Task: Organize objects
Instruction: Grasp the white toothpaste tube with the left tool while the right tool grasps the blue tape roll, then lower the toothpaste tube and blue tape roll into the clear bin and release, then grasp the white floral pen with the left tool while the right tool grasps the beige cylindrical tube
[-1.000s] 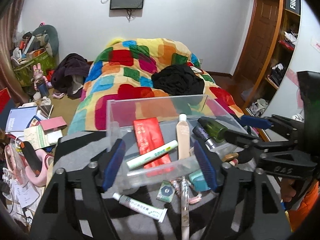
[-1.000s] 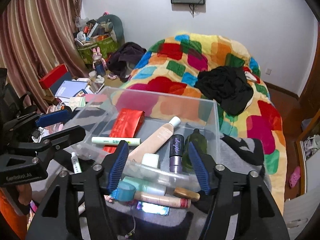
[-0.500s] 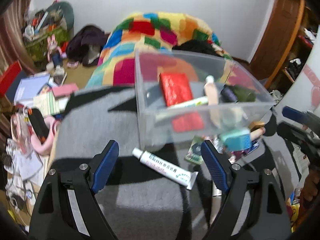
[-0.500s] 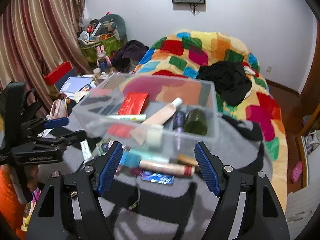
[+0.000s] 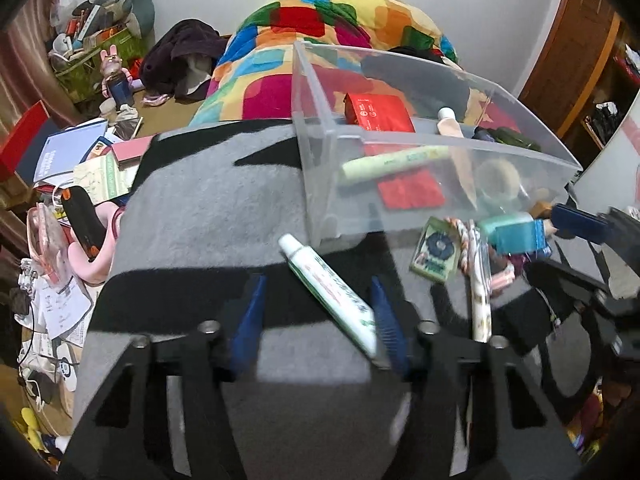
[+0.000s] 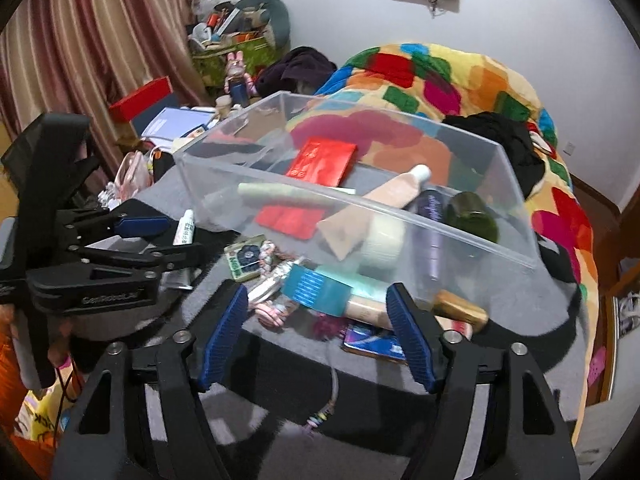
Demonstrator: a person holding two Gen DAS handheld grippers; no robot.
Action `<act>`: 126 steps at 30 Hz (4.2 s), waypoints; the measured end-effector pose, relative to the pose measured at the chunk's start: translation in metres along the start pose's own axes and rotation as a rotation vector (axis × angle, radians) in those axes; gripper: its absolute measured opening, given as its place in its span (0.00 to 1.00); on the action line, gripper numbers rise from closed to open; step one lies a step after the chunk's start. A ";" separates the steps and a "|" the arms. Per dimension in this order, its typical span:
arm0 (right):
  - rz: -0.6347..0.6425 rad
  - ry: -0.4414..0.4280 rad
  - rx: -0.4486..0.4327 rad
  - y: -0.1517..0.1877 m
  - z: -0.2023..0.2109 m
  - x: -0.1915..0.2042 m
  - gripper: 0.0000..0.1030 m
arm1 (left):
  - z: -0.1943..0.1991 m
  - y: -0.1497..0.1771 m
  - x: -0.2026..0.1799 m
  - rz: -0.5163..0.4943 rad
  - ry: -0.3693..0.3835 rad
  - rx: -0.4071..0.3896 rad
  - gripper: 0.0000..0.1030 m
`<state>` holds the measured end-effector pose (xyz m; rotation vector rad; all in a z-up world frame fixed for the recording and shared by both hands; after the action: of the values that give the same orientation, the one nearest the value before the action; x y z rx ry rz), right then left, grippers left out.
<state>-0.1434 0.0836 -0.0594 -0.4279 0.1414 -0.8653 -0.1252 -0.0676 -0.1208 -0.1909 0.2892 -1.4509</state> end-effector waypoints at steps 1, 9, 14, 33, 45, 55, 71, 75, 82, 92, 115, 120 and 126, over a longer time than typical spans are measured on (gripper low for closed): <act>0.010 0.004 0.004 -0.001 -0.002 0.002 0.55 | 0.002 0.001 0.002 0.003 0.007 0.000 0.36; 0.023 0.027 0.015 -0.002 -0.010 0.002 0.34 | 0.013 0.020 0.008 -0.042 0.017 -0.018 0.15; 0.023 0.027 0.010 -0.001 -0.006 0.002 0.34 | 0.013 0.019 0.002 -0.085 -0.013 -0.014 0.15; -0.048 -0.026 -0.127 0.002 0.052 -0.007 0.34 | 0.049 0.018 -0.013 -0.111 -0.015 -0.135 0.16; -0.135 -0.007 -0.208 -0.018 0.078 -0.031 0.34 | 0.093 -0.018 -0.040 -0.141 0.074 -0.254 0.16; -0.228 0.037 -0.181 -0.047 0.056 -0.066 0.34 | 0.066 -0.057 -0.047 -0.131 0.150 -0.167 0.16; -0.195 0.054 -0.052 -0.064 0.002 -0.064 0.35 | 0.041 -0.085 -0.062 -0.129 0.144 -0.129 0.16; -0.186 0.036 -0.038 -0.061 0.001 -0.062 0.35 | 0.046 -0.082 -0.065 -0.142 0.144 -0.141 0.16; -0.168 0.023 -0.048 -0.053 0.013 -0.057 0.46 | 0.061 -0.076 -0.069 -0.157 0.127 -0.178 0.36; -0.128 0.075 -0.121 -0.037 0.048 -0.051 0.58 | 0.087 -0.062 -0.071 -0.175 0.090 -0.259 0.73; -0.209 0.073 0.018 0.024 -0.001 -0.058 0.77 | 0.015 0.008 -0.081 -0.238 0.067 -0.024 0.71; -0.226 0.092 0.048 0.021 -0.013 -0.058 0.79 | 0.004 0.015 -0.091 -0.267 0.078 0.006 0.42; -0.240 0.082 0.068 0.018 -0.021 -0.058 0.81 | 0.001 0.019 -0.099 -0.293 0.075 -0.009 0.17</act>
<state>-0.1747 0.1313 -0.0892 -0.3501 0.1372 -1.1213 -0.1163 0.0323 -0.1178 -0.1918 0.3388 -1.7501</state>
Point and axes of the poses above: each gripper's, at about its wrist camera, not at the fingertips, and z roughly against the way its jaws point, x to its left, y to its underside, the point moved 6 cm from there along -z, roughly the way its jaws point, and after that the axes turned 14 degrees about x, right-handed, at the moved point
